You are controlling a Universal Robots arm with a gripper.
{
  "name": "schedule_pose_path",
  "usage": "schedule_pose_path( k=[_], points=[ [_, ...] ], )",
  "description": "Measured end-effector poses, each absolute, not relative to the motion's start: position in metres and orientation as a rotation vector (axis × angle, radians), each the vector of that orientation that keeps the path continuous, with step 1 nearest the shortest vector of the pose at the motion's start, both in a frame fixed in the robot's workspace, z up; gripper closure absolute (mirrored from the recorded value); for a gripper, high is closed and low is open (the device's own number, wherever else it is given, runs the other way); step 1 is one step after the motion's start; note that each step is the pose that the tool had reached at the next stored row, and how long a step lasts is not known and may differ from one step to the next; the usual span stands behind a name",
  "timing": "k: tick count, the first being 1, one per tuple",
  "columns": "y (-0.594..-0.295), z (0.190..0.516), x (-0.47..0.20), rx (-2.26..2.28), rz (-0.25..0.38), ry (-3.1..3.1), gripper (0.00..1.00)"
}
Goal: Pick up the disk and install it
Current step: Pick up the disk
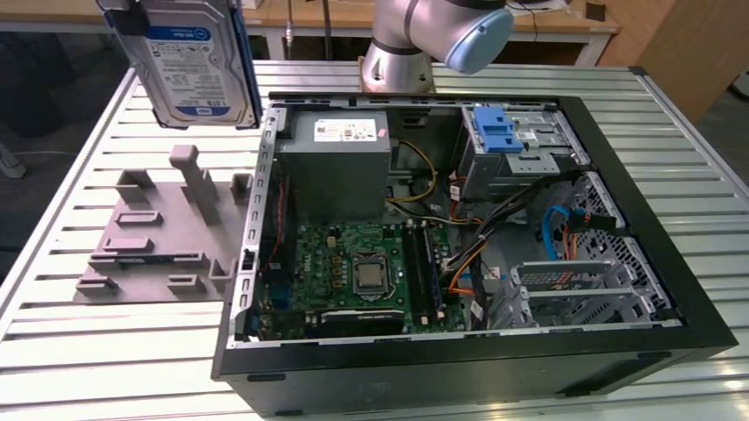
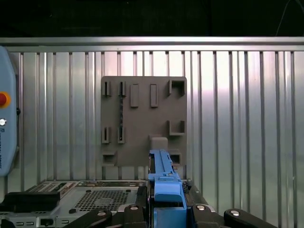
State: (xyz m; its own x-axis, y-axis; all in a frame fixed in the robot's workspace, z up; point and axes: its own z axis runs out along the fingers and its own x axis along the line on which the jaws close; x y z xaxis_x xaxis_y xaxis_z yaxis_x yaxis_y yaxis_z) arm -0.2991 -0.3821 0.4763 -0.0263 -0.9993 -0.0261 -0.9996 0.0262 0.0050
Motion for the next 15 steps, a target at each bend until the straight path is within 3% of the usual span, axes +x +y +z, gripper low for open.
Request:
schedule_pose_path(
  k=[15],
  points=[
    [-0.392, 0.476, -0.280, -2.181, 0.034, 2.239, 0.64]
  ],
)
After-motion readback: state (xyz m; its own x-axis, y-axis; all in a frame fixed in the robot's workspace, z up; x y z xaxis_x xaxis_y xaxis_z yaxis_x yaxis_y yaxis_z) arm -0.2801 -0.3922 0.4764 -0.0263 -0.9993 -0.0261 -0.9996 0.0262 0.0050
